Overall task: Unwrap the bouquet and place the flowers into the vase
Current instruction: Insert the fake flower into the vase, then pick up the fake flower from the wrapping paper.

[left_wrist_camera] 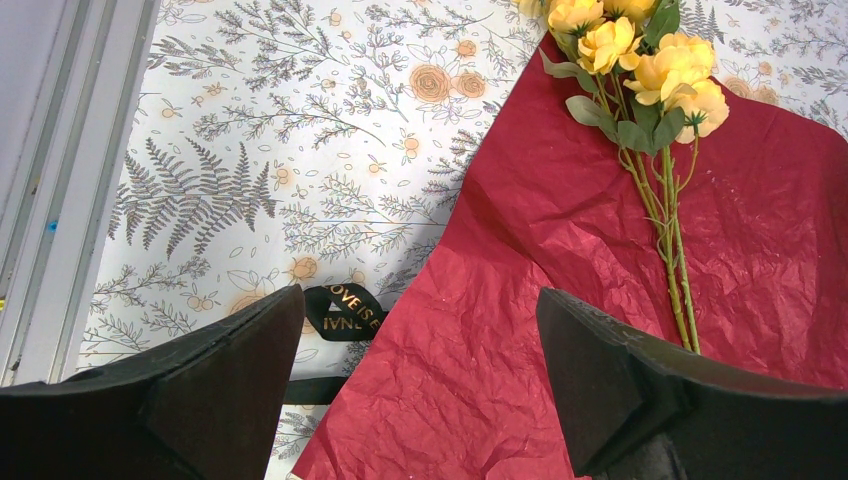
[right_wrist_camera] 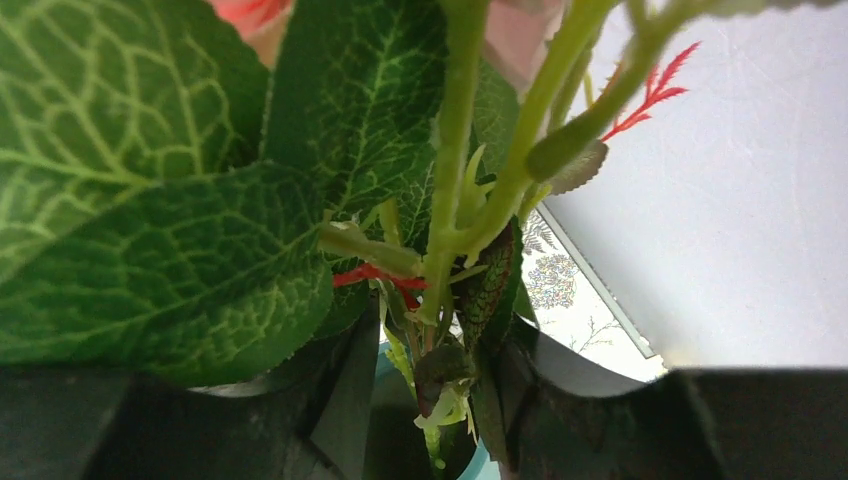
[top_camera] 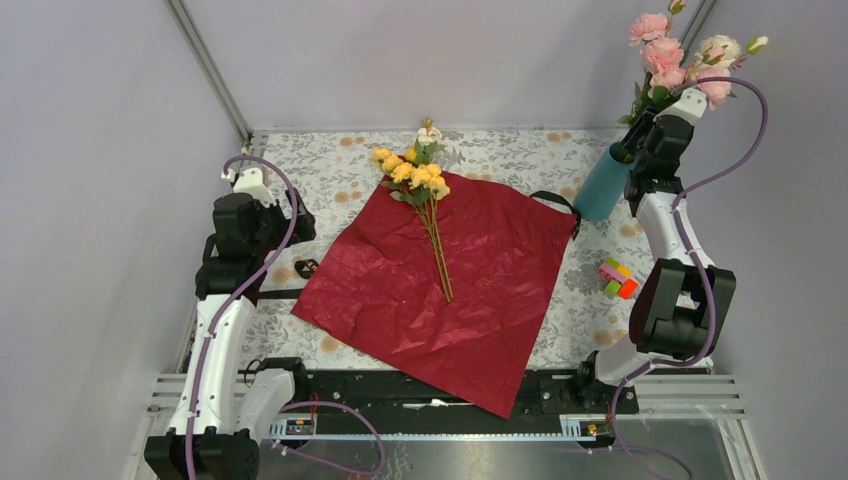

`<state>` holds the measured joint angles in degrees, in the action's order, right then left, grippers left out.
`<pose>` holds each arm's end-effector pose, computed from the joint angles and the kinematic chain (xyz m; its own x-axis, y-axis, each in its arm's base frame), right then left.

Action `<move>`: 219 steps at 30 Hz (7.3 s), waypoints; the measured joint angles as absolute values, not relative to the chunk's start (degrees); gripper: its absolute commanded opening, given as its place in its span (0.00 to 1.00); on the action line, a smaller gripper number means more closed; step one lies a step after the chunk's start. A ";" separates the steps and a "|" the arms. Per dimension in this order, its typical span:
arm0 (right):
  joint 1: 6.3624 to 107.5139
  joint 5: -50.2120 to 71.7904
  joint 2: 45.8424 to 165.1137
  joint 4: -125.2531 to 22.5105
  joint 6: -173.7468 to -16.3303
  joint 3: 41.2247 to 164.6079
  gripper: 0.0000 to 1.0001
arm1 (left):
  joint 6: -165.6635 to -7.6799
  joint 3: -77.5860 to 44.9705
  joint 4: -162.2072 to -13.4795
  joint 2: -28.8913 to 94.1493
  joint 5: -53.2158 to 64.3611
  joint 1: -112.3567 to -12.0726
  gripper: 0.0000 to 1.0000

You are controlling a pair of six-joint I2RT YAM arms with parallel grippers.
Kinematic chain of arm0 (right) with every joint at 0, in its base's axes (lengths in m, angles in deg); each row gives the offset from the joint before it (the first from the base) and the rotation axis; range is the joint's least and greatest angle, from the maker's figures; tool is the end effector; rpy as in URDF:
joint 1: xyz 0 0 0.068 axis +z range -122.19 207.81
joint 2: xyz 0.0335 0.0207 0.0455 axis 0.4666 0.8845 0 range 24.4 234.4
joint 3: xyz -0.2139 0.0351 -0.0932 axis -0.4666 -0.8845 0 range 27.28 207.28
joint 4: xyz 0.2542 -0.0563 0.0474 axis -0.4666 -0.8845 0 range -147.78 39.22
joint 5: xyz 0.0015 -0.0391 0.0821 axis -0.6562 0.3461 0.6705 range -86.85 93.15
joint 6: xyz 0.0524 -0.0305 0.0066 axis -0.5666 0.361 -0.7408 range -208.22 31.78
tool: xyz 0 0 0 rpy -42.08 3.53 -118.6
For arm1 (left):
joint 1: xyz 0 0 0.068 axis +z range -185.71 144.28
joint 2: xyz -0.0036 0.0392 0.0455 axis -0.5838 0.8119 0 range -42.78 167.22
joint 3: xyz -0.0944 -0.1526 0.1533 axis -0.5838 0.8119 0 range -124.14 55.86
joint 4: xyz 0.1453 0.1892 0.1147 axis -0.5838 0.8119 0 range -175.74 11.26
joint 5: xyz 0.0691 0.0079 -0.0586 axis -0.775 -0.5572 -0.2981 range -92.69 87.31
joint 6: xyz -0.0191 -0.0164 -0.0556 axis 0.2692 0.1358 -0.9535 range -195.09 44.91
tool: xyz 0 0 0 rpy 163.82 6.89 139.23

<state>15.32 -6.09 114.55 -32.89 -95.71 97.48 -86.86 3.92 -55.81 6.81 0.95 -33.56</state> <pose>0.3826 -0.0922 0.3065 0.0133 0.1289 -0.9916 0.3717 0.9200 0.1246 0.2253 0.0056 0.3001 -0.4566 -0.2208 -0.8618 -0.0761 0.9749 -0.2094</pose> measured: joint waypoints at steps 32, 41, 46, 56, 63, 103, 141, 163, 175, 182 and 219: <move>15.32 -8.73 102.28 -33.02 -98.14 86.94 0.96 | -86.86 3.96 -55.81 6.32 0.99 -33.56 0.94; 15.32 -9.82 91.51 -41.24 -103.34 82.85 0.93 | -87.23 4.46 -55.74 5.65 0.97 -33.72 0.93; 15.32 -5.45 85.98 -49.19 -107.77 82.70 0.89 | -90.84 4.49 -55.65 5.65 2.07 -34.83 0.91; 16.46 8.45 84.54 -62.37 -114.46 80.76 0.85 | -101.88 10.87 -58.87 4.03 3.49 -47.29 0.90; 26.10 10.96 82.37 -64.69 -117.28 74.79 0.82 | -112.98 18.28 -67.74 9.12 1.76 -62.94 0.87; 31.47 11.81 76.67 -68.53 -118.53 70.13 0.80 | -134.29 18.69 -100.05 49.08 -6.96 -86.06 0.39; 31.47 11.81 76.67 -68.53 -118.53 70.15 0.80 | -145.74 23.83 -112.85 52.95 -6.20 -86.08 0.00; 31.47 17.89 77.61 -68.18 -117.70 71.25 0.86 | -148.35 37.12 -131.93 44.79 -8.82 -86.08 0.00; 33.13 38.41 84.01 -65.15 -116.71 77.63 0.86 | -136.98 38.76 -141.55 37.60 -3.16 -86.30 0.00; 39.89 46.06 86.85 -56.80 -120.91 77.87 0.82 | -130.38 38.58 -139.93 28.75 1.13 -87.79 0.00; 47.69 44.10 85.50 -42.70 -127.91 81.08 0.37 | -122.01 36.75 -134.97 19.90 10.52 -95.99 0.00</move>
<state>47.69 44.10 85.50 -42.70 -127.91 81.08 -122.01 36.75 -134.97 19.90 10.52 -95.99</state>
